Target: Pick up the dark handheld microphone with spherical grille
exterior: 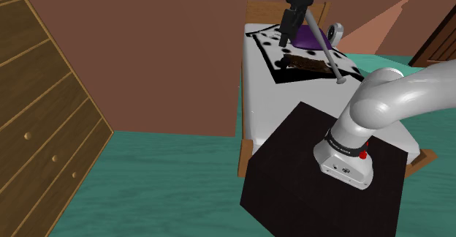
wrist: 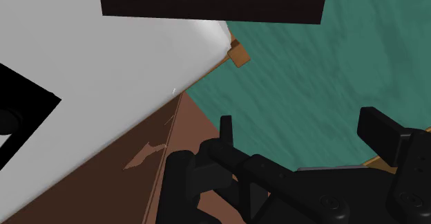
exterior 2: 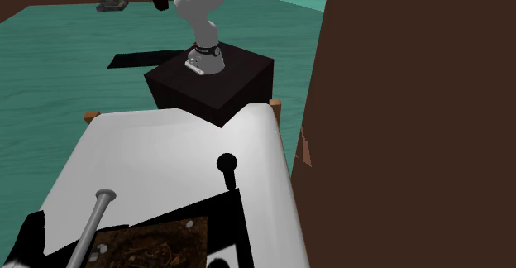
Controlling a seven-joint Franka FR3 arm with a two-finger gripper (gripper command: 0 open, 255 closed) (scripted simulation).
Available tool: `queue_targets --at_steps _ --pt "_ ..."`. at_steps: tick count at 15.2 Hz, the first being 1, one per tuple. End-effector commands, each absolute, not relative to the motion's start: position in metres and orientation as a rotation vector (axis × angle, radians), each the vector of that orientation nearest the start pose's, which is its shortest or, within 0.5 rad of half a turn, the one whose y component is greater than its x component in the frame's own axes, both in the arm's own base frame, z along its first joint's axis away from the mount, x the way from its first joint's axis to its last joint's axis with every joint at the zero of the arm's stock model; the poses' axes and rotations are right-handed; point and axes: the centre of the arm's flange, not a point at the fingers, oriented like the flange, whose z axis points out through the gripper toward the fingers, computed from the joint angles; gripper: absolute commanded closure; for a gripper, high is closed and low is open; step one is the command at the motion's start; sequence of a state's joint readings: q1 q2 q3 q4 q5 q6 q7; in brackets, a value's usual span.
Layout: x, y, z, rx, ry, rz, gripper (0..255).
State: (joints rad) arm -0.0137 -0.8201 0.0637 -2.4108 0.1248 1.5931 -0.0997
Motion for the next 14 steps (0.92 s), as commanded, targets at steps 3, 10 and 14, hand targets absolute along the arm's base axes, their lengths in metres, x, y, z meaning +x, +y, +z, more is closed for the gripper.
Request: queue_targets --at_steps 3,10,14 --pt "0.306 0.013 0.563 -3.06 -0.195 -0.006 0" --pt "0.333 -0.06 0.515 -3.071 -0.2 -0.004 0" --pt "0.349 -0.102 0.489 -3.077 -0.202 -0.003 0"
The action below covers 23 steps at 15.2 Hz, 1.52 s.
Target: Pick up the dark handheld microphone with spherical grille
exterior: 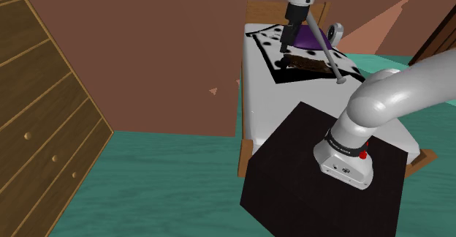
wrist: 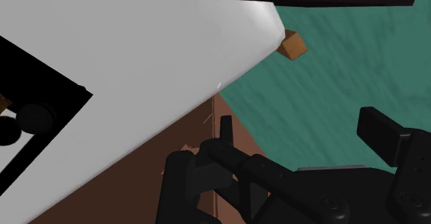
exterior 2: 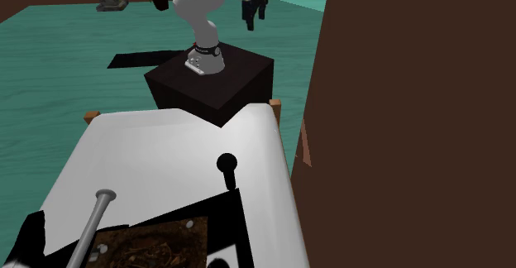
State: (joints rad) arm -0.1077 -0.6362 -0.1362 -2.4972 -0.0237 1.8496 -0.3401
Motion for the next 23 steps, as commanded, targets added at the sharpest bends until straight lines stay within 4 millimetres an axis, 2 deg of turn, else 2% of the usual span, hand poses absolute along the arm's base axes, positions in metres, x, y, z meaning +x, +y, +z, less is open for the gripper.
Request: queue_targets --at_steps 1,23 --pt "0.353 -0.112 0.482 -3.079 -0.203 -0.002 0" --pt "0.44 -0.345 0.34 -3.113 -0.217 0.004 0"
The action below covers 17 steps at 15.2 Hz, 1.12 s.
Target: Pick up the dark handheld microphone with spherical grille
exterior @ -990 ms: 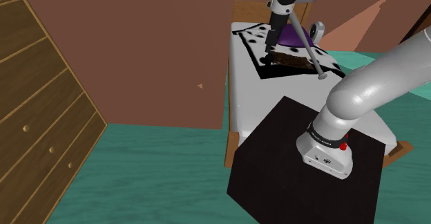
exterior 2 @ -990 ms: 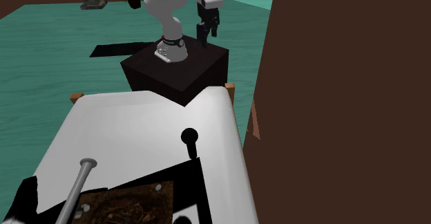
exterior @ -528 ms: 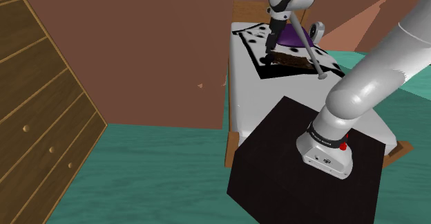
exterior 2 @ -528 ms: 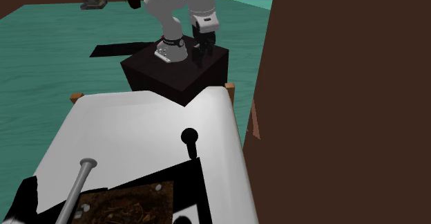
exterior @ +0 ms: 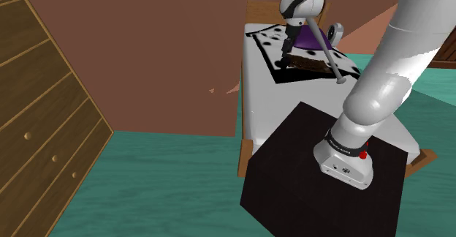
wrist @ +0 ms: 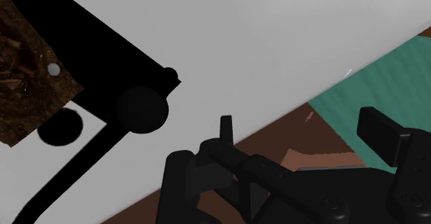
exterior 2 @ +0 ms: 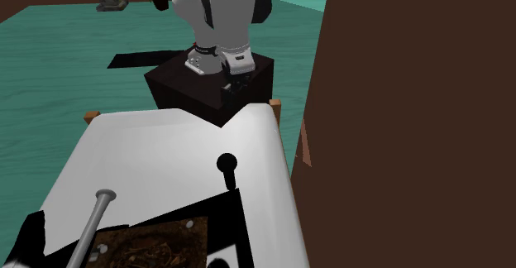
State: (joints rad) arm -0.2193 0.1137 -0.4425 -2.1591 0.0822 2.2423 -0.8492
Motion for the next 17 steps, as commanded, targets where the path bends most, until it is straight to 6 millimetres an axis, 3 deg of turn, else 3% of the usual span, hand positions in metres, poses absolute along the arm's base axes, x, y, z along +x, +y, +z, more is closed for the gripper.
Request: queue_targets --at_steps 1,12,17 --pt "0.444 -0.355 0.333 -3.114 -0.217 0.005 0" --pt "0.488 -0.473 0.266 -3.131 -0.224 0.008 0" --pt "0.49 -0.478 0.242 -3.132 -0.224 0.008 0"
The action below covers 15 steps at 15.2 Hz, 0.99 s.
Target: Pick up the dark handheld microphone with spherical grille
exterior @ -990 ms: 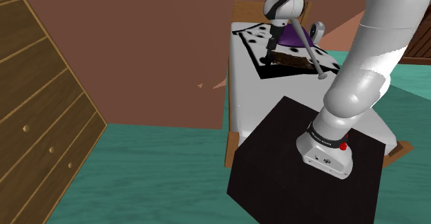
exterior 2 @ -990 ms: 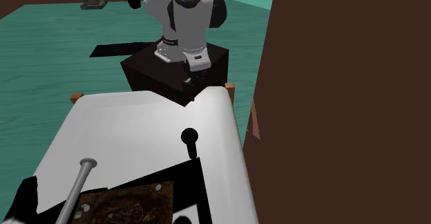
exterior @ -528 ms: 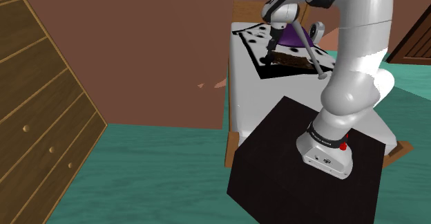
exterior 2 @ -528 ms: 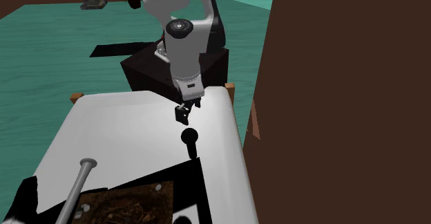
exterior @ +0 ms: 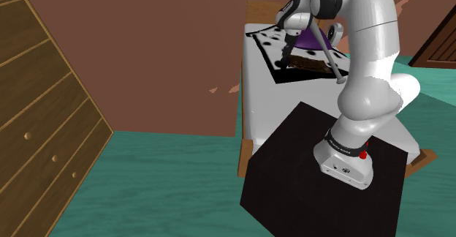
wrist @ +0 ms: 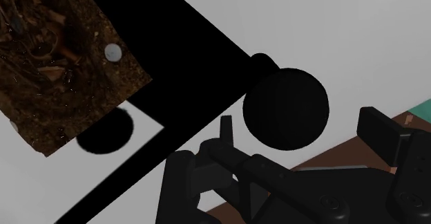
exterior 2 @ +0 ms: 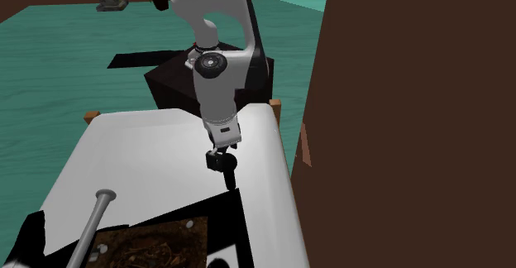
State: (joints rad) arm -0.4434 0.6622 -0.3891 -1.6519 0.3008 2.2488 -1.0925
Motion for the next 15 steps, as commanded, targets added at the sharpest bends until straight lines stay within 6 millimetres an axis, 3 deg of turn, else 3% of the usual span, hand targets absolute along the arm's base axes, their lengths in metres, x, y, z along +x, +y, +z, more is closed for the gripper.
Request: queue_targets --at_steps 1,5,6,15 --pt "0.49 -0.478 0.236 -3.132 -0.224 0.008 0" --pt "0.49 -0.478 0.223 -3.132 -0.224 0.008 0" --pt "0.49 -0.478 0.223 -3.132 -0.225 0.008 255" --pt "0.49 -0.478 0.223 -3.132 -0.224 0.008 255"
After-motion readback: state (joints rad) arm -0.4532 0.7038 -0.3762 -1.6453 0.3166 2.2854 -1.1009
